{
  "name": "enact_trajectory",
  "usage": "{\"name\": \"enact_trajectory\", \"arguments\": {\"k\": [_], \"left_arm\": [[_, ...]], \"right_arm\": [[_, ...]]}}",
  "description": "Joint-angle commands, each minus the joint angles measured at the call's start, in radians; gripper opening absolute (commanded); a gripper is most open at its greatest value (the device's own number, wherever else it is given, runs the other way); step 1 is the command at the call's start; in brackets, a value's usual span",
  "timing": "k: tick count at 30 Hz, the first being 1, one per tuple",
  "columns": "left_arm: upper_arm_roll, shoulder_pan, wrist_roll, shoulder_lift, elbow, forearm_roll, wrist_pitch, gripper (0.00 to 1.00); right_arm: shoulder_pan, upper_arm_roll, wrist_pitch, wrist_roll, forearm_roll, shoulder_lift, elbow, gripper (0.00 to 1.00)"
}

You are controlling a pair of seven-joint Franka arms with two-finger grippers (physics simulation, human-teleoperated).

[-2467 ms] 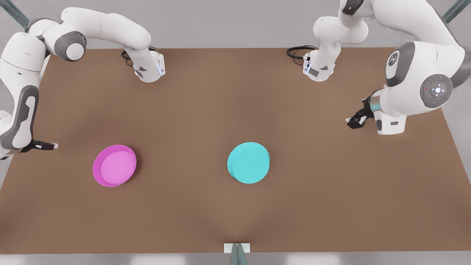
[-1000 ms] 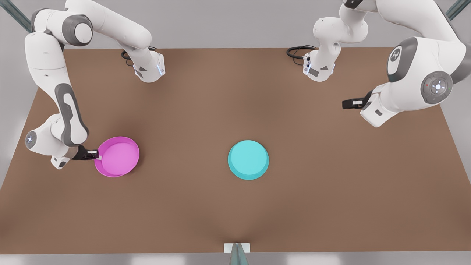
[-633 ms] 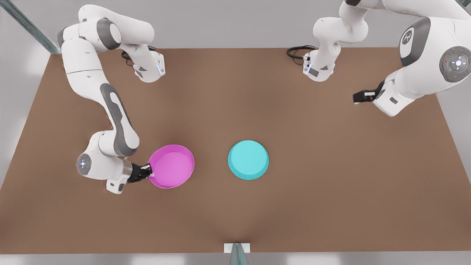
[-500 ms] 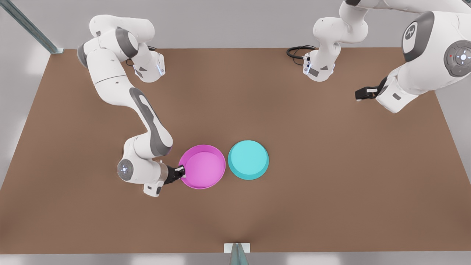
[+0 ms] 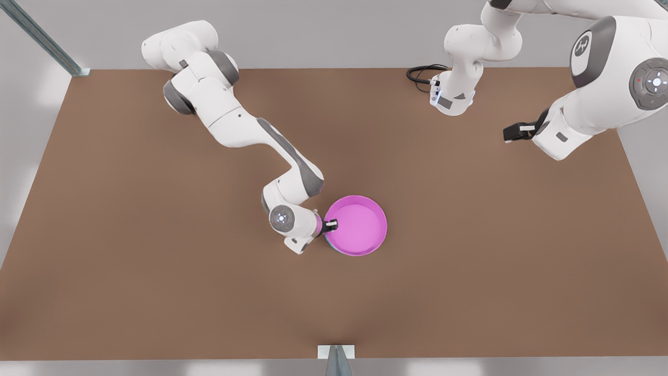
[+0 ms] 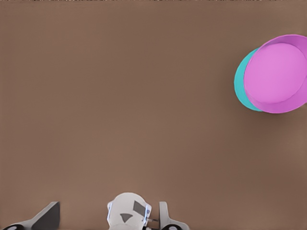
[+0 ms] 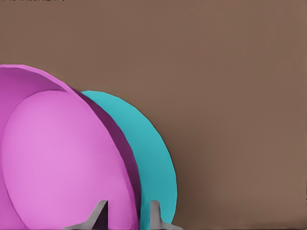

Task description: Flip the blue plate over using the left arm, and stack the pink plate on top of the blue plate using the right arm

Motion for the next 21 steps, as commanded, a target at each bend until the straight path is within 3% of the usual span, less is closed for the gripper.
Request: {"name": "enact_trajectory", "arguments": {"k": [1,4,6,8,10,11,13,14,15,19,21], "left_arm": [[0.000,0.000,0.005,-0.002,0.000,0.003,0.015,1.00],[0.000,0.000,-0.001,0.003,0.000,0.004,0.018,1.00],[-0.002,0.000,-0.004,0.012,0.000,-0.002,0.021,1.00],[-0.005,0.000,-0.007,0.003,0.000,-0.002,0.015,1.00],[-0.006,-0.001,-0.007,0.003,0.000,0.003,0.014,1.00],[-0.008,-0.001,-0.007,0.003,0.000,0.003,0.004,1.00],[-0.008,-0.001,-0.007,0.003,0.000,0.003,0.000,1.00],[-0.008,-0.001,-0.007,0.003,0.000,0.001,0.000,1.00],[-0.009,-0.001,-0.007,0.005,0.000,0.001,0.000,1.00],[-0.008,-0.001,-0.009,0.011,-0.018,0.006,-0.011,1.00],[-0.006,-0.003,-0.013,-0.060,-0.219,0.006,0.158,1.00]], "right_arm": [[0.005,-0.005,0.029,0.501,0.002,-0.004,-0.002,1.00],[-0.076,-0.002,-0.009,0.486,0.002,-0.058,-0.004,1.00],[-0.188,-0.002,-0.149,0.406,0.000,-0.139,-0.008,1.00],[-0.359,-0.002,-0.382,0.282,-0.002,-0.230,-0.011,1.00],[-0.611,-0.006,-0.563,-0.171,-0.171,-0.234,-0.011,1.00],[-0.742,-0.010,-0.742,-0.380,-0.285,-0.283,0.044,1.00],[-0.768,-0.010,-0.998,-0.508,-0.420,-0.498,0.133,1.00],[-0.759,-0.008,-1.036,-0.512,-0.423,-0.648,0.118,1.00],[-0.706,-0.065,-1.030,-0.505,-0.414,-0.723,0.059,1.00],[-0.687,-0.086,-0.907,-0.500,-0.391,-0.869,-0.149,1.00],[-0.690,-0.086,-0.890,-0.500,-0.387,-0.885,-0.172,1.00]]}}
